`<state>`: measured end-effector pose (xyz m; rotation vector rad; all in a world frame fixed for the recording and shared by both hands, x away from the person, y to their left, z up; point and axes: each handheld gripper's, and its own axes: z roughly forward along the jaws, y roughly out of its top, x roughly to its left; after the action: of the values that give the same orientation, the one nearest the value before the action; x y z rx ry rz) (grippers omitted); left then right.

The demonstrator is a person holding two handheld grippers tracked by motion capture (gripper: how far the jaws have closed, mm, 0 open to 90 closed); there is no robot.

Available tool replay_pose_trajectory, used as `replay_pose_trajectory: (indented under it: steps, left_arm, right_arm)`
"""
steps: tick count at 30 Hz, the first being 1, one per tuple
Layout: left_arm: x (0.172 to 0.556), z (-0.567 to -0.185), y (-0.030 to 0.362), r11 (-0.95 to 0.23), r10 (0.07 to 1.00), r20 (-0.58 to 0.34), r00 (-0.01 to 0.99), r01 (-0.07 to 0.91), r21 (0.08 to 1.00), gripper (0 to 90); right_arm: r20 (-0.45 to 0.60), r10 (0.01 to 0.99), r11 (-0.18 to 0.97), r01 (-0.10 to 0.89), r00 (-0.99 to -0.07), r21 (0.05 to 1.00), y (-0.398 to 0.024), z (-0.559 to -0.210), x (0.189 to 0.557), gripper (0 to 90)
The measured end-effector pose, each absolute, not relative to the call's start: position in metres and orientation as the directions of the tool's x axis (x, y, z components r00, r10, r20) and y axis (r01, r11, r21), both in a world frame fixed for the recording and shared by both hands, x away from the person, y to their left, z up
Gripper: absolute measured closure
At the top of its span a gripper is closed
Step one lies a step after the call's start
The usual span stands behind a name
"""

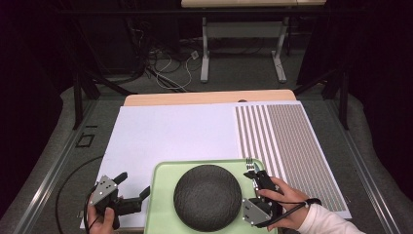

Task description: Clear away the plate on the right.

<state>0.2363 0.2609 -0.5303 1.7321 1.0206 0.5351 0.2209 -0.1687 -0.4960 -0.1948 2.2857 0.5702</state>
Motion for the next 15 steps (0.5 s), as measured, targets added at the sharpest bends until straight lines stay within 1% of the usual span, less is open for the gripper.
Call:
replay_pose_trajectory:
  steps: [4, 7, 8, 15]
  left_arm:
    - [0.236, -0.530, 0.261, -0.131, 0.832, -0.109, 0.544, 0.383, 0.914, 0.4]
    - [0.236, -0.530, 0.261, -0.130, 0.832, -0.109, 0.544, 0.383, 0.915, 0.4]
    - [0.236, -0.530, 0.261, -0.131, 0.832, -0.108, 0.544, 0.383, 0.914, 0.4]
    - [0.236, -0.530, 0.261, -0.131, 0.832, -0.108, 0.544, 0.383, 0.914, 0.4]
  right_arm:
    - [-0.711, 0.070, 0.898, -0.267, -0.700, 0.351, -0.173, -0.494, 0.226, 0.0]
    - [-0.702, 0.131, 0.896, -0.219, -0.700, 0.386, -0.178, -0.493, 0.233, 0.0]
    - [-0.691, 0.165, 0.895, -0.188, -0.704, 0.405, -0.181, -0.492, 0.235, 0.0]
    - [-0.650, 0.299, 0.878, -0.066, -0.698, 0.474, -0.199, -0.489, 0.252, 0.0]
